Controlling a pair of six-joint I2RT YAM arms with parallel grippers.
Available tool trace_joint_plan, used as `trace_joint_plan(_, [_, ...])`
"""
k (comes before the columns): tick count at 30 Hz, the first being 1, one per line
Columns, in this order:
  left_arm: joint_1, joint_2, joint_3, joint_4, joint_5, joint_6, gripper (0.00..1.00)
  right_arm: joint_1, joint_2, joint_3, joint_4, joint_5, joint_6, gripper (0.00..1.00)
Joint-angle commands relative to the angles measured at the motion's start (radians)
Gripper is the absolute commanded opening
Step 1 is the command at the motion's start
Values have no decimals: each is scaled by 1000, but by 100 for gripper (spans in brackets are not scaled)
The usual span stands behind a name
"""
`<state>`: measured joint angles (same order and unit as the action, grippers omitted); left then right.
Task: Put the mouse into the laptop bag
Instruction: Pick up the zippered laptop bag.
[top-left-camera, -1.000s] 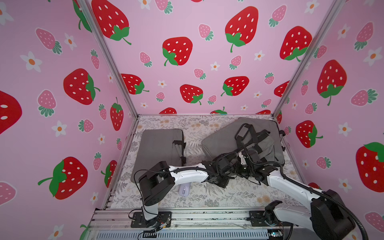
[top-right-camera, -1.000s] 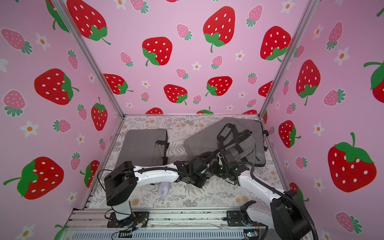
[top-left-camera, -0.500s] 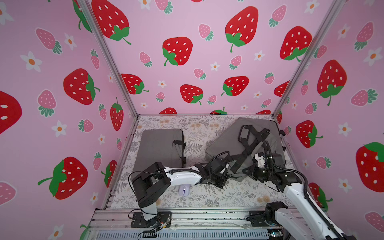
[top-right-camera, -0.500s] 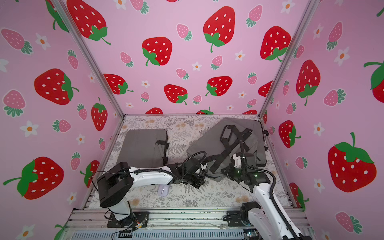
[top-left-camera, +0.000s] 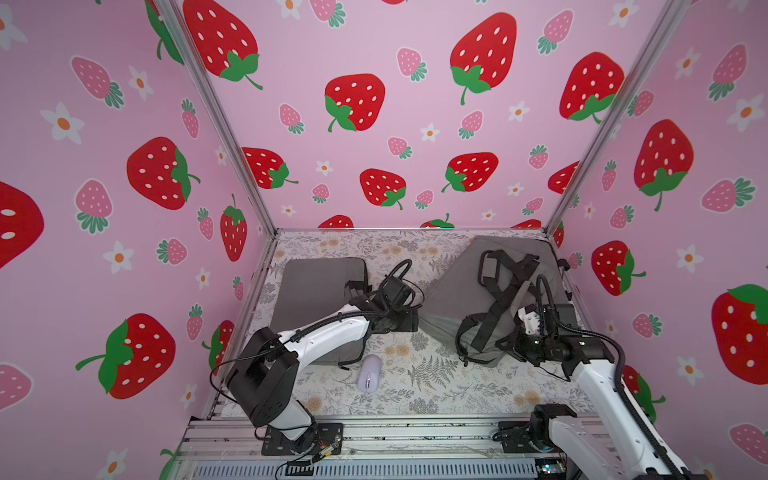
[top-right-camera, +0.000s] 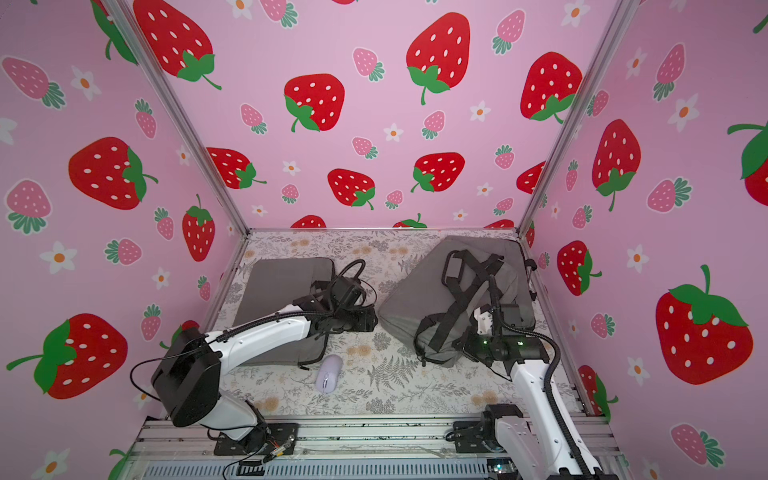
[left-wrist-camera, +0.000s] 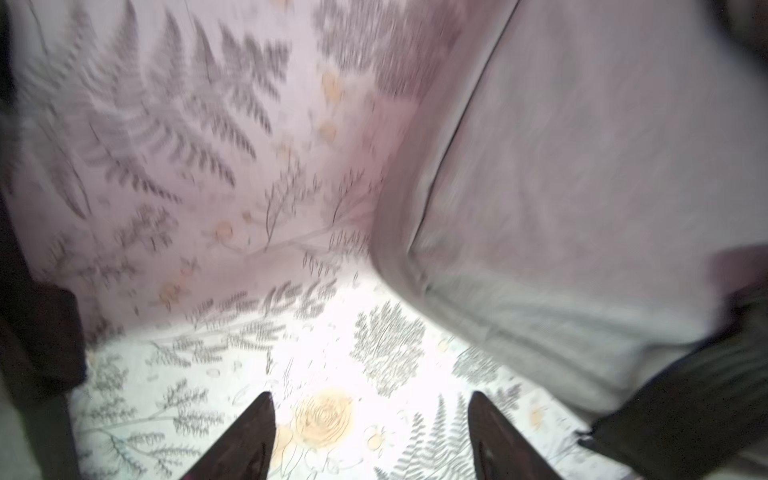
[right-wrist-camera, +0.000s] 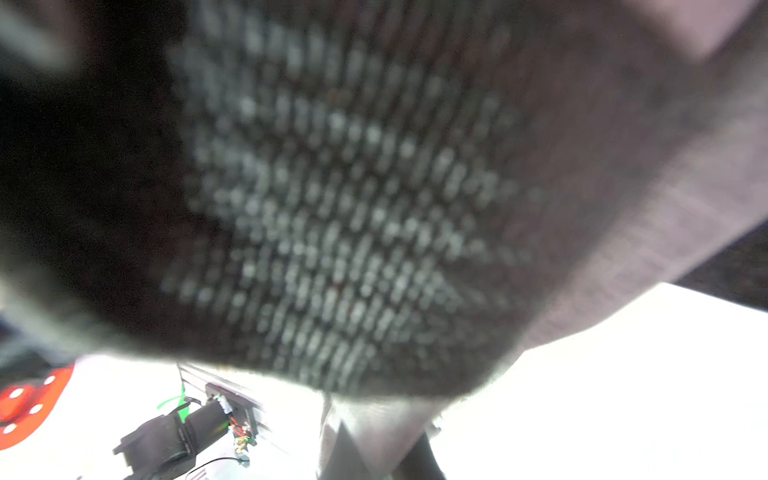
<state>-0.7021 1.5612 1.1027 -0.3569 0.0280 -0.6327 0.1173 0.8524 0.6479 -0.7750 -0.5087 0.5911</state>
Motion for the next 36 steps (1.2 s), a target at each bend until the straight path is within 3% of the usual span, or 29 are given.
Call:
trace_joint_plan(1, [49, 51, 82, 75, -29, 17, 79, -9, -25, 56, -71, 36, -45, 0])
trace_joint_plan(9, [67, 318, 188, 280, 175, -30, 78, -10, -55, 39, -59, 62, -23, 0])
trace_joint_plan(17, [50, 446, 265, 348, 300, -75, 76, -8, -16, 46, -27, 69, -15, 0])
trace_joint_plan(19, [40, 465, 279, 364, 336, -94, 65, -4, 7, 54, -17, 95, -14, 0])
trace_joint_plan(21, [36, 485, 301, 368, 391, -115, 29, 20, 42, 79, -16, 131, -11, 0])
trace_joint_plan(23, [35, 476, 301, 370, 407, -127, 3, 77, 101, 133, -16, 183, -15, 0])
trace_joint_plan(28, [39, 390, 287, 331, 390, -76, 0, 271, 277, 361, -16, 377, -69, 0])
trace_joint_plan(33, [67, 285, 282, 274, 346, -54, 0, 381, 434, 579, 28, 453, -134, 0])
trace_joint_plan(36, [82, 169, 232, 241, 246, -21, 0, 418, 497, 686, 51, 479, -183, 0])
